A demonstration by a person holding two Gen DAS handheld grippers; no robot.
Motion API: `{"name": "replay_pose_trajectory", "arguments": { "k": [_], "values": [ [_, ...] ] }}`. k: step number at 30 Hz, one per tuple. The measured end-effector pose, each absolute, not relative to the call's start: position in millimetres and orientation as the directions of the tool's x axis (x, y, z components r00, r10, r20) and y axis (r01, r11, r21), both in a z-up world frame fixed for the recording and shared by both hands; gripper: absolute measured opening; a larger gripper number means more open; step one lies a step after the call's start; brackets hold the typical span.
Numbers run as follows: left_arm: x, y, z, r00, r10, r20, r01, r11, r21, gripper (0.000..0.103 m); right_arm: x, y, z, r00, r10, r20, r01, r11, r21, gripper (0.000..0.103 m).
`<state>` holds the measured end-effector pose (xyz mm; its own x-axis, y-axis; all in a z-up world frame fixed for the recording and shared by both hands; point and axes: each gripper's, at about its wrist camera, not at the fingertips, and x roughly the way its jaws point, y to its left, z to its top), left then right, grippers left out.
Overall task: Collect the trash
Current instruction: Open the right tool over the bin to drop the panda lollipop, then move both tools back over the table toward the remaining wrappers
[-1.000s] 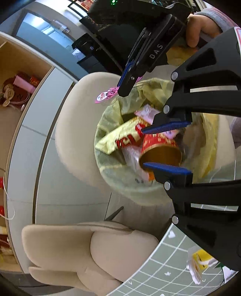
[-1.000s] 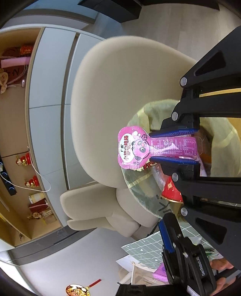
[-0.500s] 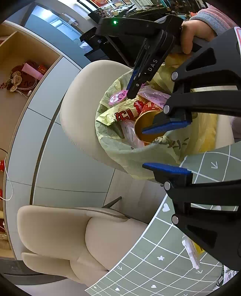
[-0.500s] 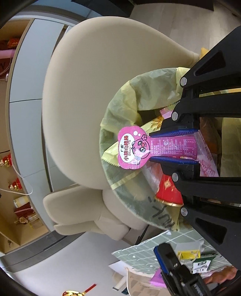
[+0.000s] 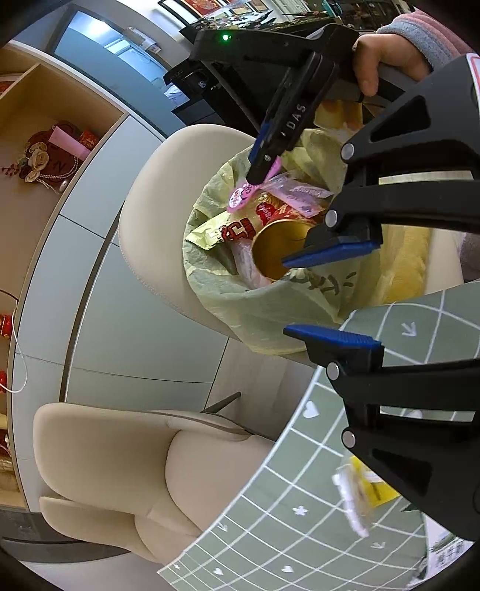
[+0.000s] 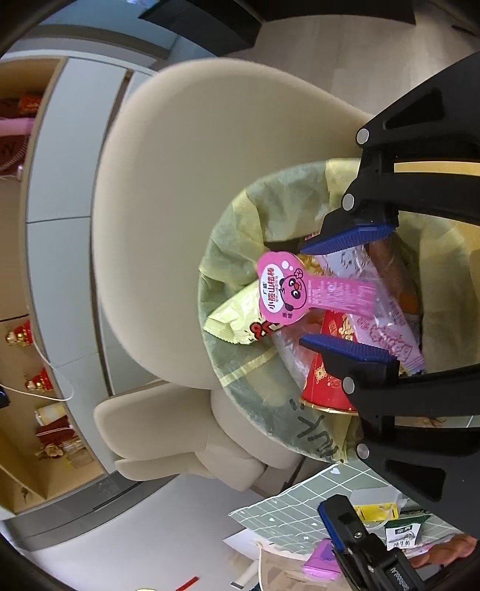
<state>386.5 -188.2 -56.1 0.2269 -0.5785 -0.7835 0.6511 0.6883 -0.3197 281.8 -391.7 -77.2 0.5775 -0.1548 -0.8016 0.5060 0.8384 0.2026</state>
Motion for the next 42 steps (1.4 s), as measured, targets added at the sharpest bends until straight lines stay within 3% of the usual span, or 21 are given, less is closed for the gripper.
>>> {"name": "replay_pose_trajectory", "arguments": {
  "k": [18, 30, 42],
  "values": [
    [328.6, -121.0, -43.9, 0.328, -0.497, -0.803, 0.570, 0.782, -0.251, 0.031, 264.5, -381.2, -63.9, 0.647, -0.095, -0.757, 0.403, 0.885, 0.233, 0.042],
    [319.2, 65.5, -47.7, 0.396, -0.516, -0.760, 0.644, 0.746, -0.170, 0.031, 222.6, -231.6, -45.5, 0.645, -0.216, -0.733, 0.464, 0.873, 0.151, 0.042],
    [366.7, 195.0, -73.9, 0.391, -0.503, -0.770, 0.617, 0.765, -0.187, 0.031, 232.0, -87.0, -98.0, 0.585, -0.093, -0.806, 0.397, 0.900, 0.183, 0.042]
  ]
}}
